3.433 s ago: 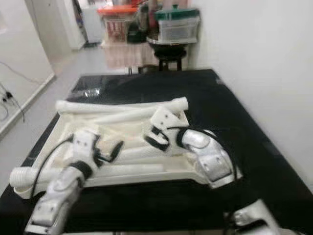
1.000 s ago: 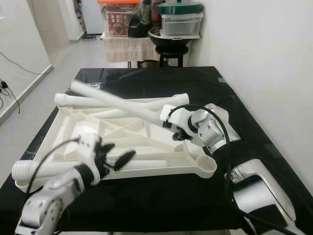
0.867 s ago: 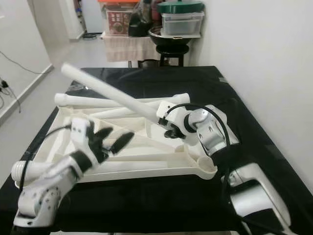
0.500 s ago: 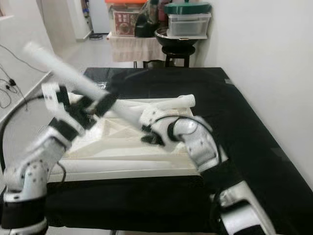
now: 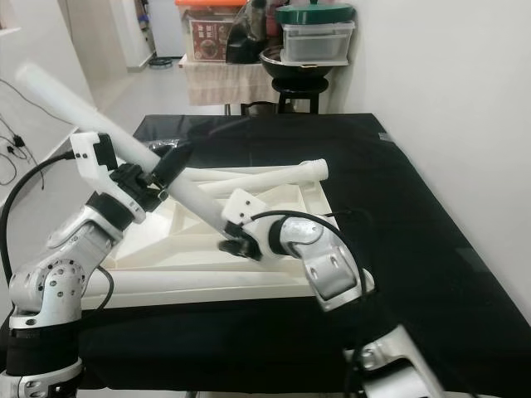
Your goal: Building children table
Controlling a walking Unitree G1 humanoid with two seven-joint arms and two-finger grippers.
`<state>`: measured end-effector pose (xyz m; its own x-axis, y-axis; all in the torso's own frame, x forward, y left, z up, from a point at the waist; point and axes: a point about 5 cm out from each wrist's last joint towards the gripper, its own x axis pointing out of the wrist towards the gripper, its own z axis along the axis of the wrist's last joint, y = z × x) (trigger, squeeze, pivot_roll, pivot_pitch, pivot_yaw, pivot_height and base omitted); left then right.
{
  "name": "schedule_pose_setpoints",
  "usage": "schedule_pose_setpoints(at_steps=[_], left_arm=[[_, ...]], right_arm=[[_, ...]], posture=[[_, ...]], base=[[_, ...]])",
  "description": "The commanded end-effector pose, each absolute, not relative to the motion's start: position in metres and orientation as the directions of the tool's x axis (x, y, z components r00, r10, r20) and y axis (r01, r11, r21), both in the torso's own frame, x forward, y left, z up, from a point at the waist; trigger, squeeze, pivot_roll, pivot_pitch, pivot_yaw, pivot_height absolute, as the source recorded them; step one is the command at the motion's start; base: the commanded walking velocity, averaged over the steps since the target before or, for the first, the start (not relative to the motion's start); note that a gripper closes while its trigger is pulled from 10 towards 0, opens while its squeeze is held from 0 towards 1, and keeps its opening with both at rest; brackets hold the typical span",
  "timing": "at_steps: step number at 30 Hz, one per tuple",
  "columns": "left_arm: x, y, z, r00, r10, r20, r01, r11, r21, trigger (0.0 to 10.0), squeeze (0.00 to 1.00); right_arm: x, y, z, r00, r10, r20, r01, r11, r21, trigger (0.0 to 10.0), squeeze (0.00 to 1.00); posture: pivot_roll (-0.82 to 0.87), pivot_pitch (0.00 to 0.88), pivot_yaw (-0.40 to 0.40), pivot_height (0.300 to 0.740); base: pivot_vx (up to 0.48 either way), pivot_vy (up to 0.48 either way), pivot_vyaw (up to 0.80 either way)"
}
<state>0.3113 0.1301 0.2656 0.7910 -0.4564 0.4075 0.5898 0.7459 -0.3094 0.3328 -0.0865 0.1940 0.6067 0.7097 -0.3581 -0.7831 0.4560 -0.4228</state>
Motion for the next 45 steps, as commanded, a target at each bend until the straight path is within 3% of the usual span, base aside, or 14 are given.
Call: schedule_pose_setpoints(at_steps=[1,3,4,6,7,15,16,19,20,25,26,27,28,45], left_arm=[[0.313,0.129,0.262,0.798,-0.464,0.386,0.585,0.750,-0.309,0.0,0.00],[0.312,0.128,0.262,0.795,-0.468,0.387,0.589,0.746,-0.310,0.0,0.00],[0.312,0.127,0.262,0.790,-0.473,0.389,0.596,0.740,-0.311,0.0,0.00],[0.312,0.127,0.262,0.790,-0.473,0.389,0.596,0.740,-0.311,0.0,0.00],[0.311,0.126,0.264,0.784,-0.479,0.396,0.606,0.731,-0.314,0.0,0.00],[0.309,0.118,0.268,0.759,-0.500,0.417,0.639,0.695,-0.330,0.0,0.00],[0.309,0.118,0.269,0.756,-0.501,0.422,0.643,0.691,-0.331,0.0,0.00],[0.309,0.117,0.270,0.752,-0.501,0.428,0.646,0.687,-0.333,0.0,0.00],[0.309,0.117,0.271,0.748,-0.501,0.436,0.652,0.680,-0.337,0.0,0.00],[0.307,0.113,0.276,0.729,-0.516,0.450,0.673,0.662,-0.331,0.0,0.00],[0.306,0.111,0.278,0.717,-0.525,0.459,0.685,0.651,-0.326,0.0,0.00],[0.305,0.110,0.280,0.709,-0.531,0.464,0.693,0.645,-0.321,0.0,0.00],[0.304,0.109,0.282,0.704,-0.534,0.469,0.698,0.641,-0.319,0.0,0.00],[0.293,0.100,0.292,0.615,-0.581,0.533,0.767,0.596,-0.236,0.0,0.00]], right_arm=[[0.331,-0.081,0.198,0.594,0.740,-0.317,-0.781,0.434,-0.449,10.0,0.00],[0.331,-0.080,0.195,0.596,0.738,-0.315,-0.779,0.438,-0.449,10.0,0.00],[0.331,-0.080,0.192,0.603,0.734,-0.314,-0.776,0.447,-0.445,10.0,0.90],[0.331,-0.080,0.192,0.603,0.734,-0.314,-0.776,0.447,-0.445,10.0,0.90],[0.332,-0.078,0.190,0.611,0.732,-0.302,-0.771,0.464,-0.436,10.0,1.00],[0.337,-0.063,0.188,0.676,0.704,-0.217,-0.715,0.553,-0.428,10.0,1.00],[0.337,-0.061,0.188,0.672,0.708,-0.216,-0.718,0.551,-0.425,10.0,0.35],[0.337,-0.058,0.187,0.666,0.714,-0.216,-0.722,0.546,-0.425,10.0,0.35],[0.337,-0.055,0.186,0.665,0.715,-0.216,-0.724,0.546,-0.421,10.0,0.00],[0.339,-0.048,0.185,0.666,0.715,-0.215,-0.723,0.547,-0.422,10.0,0.00],[0.341,-0.045,0.184,0.673,0.706,-0.219,-0.716,0.548,-0.432,4.4,0.00],[0.342,-0.043,0.184,0.680,0.700,-0.218,-0.708,0.550,-0.443,0.4,0.00],[0.344,-0.043,0.184,0.687,0.694,-0.218,-0.701,0.551,-0.453,0.0,0.00],[0.356,-0.056,0.182,0.759,0.616,-0.212,-0.640,0.642,-0.422,0.0,0.00]], posture=[[-0.01,0.000,0.023,0.740],[-0.01,0.000,0.021,0.740],[0.00,0.000,0.016,0.740],[0.00,0.000,0.016,0.740],[0.00,0.000,0.016,0.740],[0.00,0.000,0.018,0.740],[0.00,0.000,0.019,0.740],[0.00,0.000,0.019,0.740],[0.00,0.000,0.019,0.740],[0.00,0.000,0.022,0.740],[0.01,0.000,0.021,0.740],[0.01,0.000,0.021,0.740],[0.01,0.000,0.019,0.740],[0.00,0.000,0.025,0.740]], base=[[0.000,0.000,0.00],[0.000,0.000,0.00],[0.000,0.000,0.00],[0.000,0.000,0.00],[0.000,0.000,0.00],[0.000,0.000,0.00],[0.000,0.000,0.00],[0.000,0.000,0.00],[0.000,0.000,0.00],[0.000,0.000,0.00],[0.000,0.000,0.00],[0.000,0.000,0.00],[0.000,0.000,0.00],[0.000,0.000,0.00]])
